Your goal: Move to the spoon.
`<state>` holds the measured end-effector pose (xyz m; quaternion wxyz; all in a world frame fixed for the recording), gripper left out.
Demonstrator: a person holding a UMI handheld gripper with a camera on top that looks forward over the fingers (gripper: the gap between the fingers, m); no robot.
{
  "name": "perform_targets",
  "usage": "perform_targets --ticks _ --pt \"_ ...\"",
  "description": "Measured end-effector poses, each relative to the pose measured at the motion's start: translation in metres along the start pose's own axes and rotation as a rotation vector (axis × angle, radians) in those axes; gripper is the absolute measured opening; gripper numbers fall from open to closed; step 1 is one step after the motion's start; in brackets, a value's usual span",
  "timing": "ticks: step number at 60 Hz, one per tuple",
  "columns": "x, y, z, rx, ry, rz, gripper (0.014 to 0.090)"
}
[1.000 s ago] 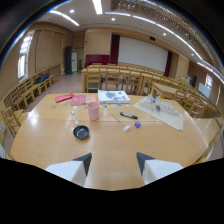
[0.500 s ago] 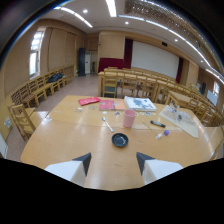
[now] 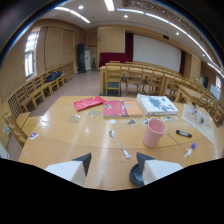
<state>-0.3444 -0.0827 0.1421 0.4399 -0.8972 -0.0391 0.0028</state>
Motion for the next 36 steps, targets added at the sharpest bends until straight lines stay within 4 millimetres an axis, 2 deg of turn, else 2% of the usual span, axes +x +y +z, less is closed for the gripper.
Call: perform_targets --ticks 9,17,25,36 --pt "0.004 0.005 0.072 -0.06 0.003 0.016 0.0848" --pt "0.003 0.019 0.112 -0.115 -0.003 0.019 0.0846" --pt "0.002 0.027 0.131 -0.144 -0.007 0.023 0.0848" --pt "0.002 0.031 0.138 -0.152 -0.01 0.023 0.0849"
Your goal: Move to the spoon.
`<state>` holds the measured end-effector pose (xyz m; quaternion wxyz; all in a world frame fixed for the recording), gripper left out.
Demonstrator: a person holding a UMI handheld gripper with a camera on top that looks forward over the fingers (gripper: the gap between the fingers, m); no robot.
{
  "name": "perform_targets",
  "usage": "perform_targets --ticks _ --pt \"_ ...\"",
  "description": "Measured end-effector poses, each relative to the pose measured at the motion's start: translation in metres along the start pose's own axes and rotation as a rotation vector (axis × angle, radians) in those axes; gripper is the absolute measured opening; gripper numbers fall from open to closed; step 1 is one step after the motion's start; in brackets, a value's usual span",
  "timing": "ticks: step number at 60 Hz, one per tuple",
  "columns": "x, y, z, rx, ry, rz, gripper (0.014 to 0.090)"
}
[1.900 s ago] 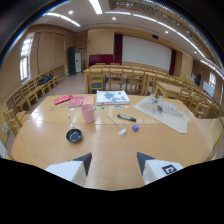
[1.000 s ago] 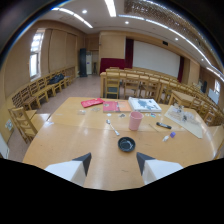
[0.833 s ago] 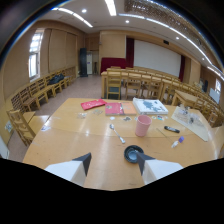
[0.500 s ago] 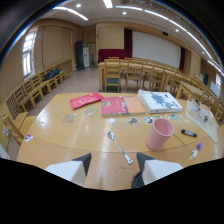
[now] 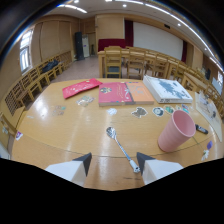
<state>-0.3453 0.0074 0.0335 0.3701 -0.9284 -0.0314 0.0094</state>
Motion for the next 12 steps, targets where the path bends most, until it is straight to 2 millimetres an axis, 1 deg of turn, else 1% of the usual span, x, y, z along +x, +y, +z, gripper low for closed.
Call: perform_targets --ticks 12 --pt "-0.0009 -0.0014 -0.0008 0.003 -0.001 -0.011 0.0848"
